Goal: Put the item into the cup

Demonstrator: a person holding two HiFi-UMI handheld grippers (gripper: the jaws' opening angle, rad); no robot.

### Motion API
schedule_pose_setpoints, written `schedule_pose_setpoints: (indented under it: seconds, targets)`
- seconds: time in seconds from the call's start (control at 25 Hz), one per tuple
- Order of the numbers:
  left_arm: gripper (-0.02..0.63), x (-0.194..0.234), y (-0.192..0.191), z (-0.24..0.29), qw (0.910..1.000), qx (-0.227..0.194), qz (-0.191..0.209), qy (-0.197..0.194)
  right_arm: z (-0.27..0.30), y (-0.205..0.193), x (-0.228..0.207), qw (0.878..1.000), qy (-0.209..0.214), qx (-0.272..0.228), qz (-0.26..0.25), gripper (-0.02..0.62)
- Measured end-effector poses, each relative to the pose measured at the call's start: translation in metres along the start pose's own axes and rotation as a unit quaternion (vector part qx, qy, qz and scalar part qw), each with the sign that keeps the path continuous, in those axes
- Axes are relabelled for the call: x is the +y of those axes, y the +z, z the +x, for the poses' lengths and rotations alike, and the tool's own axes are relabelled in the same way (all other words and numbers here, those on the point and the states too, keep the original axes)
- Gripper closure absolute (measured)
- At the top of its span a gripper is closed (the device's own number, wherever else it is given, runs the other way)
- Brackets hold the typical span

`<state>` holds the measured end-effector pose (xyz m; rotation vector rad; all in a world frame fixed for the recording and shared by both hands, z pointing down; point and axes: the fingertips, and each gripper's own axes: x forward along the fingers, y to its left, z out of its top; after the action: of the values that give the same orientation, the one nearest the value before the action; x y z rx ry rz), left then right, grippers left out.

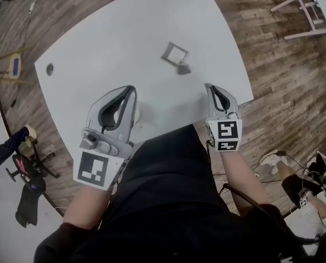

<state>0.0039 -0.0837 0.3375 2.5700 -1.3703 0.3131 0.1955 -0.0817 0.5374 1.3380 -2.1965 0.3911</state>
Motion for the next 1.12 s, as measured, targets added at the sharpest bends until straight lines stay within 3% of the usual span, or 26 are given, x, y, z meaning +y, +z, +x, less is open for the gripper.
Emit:
schedule_pose_setpoints:
  seconds: [1.12]
  targets:
    - [0.607,0.021,0.027,-0.033,0.9984,-0.056,0.001,0.014,-0.025,0.064,-0.004,0.997,-0.024,-0.047,-0.051,0.578]
